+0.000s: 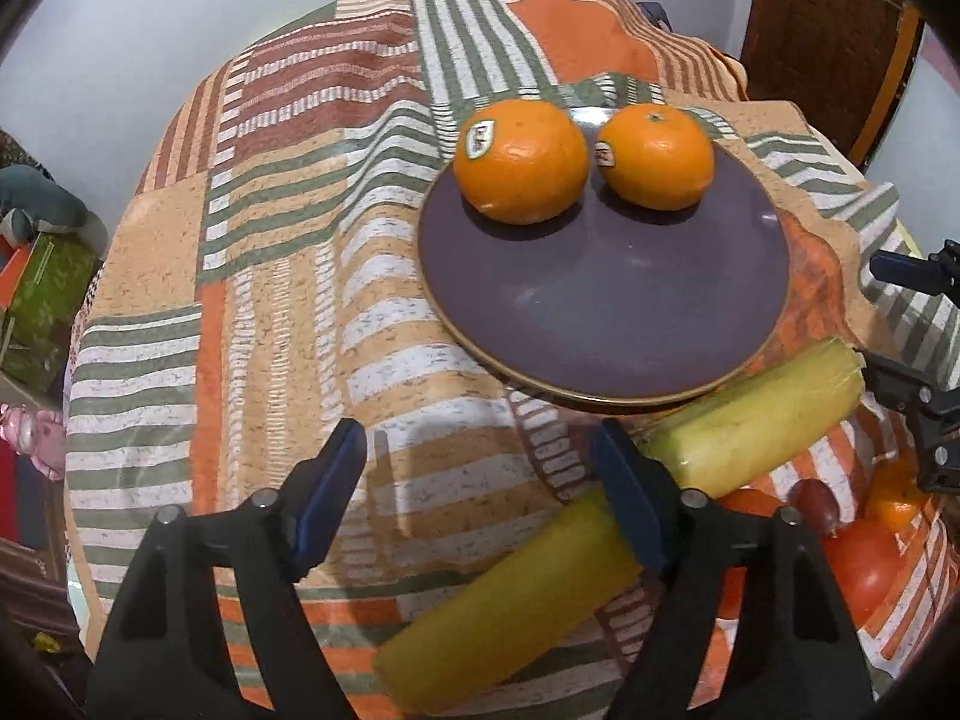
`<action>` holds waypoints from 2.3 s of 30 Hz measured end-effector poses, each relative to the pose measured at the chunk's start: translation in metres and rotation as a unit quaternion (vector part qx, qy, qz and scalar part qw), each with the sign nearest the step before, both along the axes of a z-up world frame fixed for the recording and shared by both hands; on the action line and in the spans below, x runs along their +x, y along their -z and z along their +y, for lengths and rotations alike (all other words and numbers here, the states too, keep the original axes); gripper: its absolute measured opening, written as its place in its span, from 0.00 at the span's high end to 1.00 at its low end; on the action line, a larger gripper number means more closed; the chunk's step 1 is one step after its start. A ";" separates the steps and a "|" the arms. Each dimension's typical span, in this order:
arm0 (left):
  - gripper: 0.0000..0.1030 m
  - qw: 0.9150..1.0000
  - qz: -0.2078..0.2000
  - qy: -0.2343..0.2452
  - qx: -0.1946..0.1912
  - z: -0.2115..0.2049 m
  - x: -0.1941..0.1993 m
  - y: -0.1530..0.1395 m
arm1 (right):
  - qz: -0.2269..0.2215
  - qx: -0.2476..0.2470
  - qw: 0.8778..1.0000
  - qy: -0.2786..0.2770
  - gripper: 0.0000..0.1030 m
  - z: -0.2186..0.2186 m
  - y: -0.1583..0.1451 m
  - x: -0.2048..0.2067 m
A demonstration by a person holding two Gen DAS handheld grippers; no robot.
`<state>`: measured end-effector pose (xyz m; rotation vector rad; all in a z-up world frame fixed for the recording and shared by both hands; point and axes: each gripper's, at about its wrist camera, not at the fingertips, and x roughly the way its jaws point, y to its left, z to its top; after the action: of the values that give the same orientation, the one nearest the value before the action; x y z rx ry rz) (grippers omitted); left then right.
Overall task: Organize fruits
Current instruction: 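Withdraw both tools from the plate toward the yellow vegetables, then grasp a yellow cylindrical vegetable with the right tool while the left tool grasps the other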
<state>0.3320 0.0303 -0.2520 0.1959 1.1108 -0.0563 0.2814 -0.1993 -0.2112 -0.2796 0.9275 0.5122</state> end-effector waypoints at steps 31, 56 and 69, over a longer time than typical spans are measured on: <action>0.19 0.997 0.006 -0.009 -0.081 0.025 -0.049 -0.034 | 0.029 0.015 0.999 -0.039 0.26 0.007 -0.004 -0.010; 0.54 0.988 0.031 -0.061 -0.141 0.040 -0.078 0.003 | 0.045 0.005 0.999 0.006 0.66 -0.040 -0.009 -0.025; 0.57 0.990 0.060 -0.021 -0.127 0.021 -0.053 0.013 | 0.062 -0.020 0.998 -0.019 0.64 -0.019 0.007 -0.009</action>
<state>0.2790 0.0514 -0.2645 -0.0594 1.2150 -0.1731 0.2726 -0.2185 -0.2178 -0.3039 1.0553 0.5504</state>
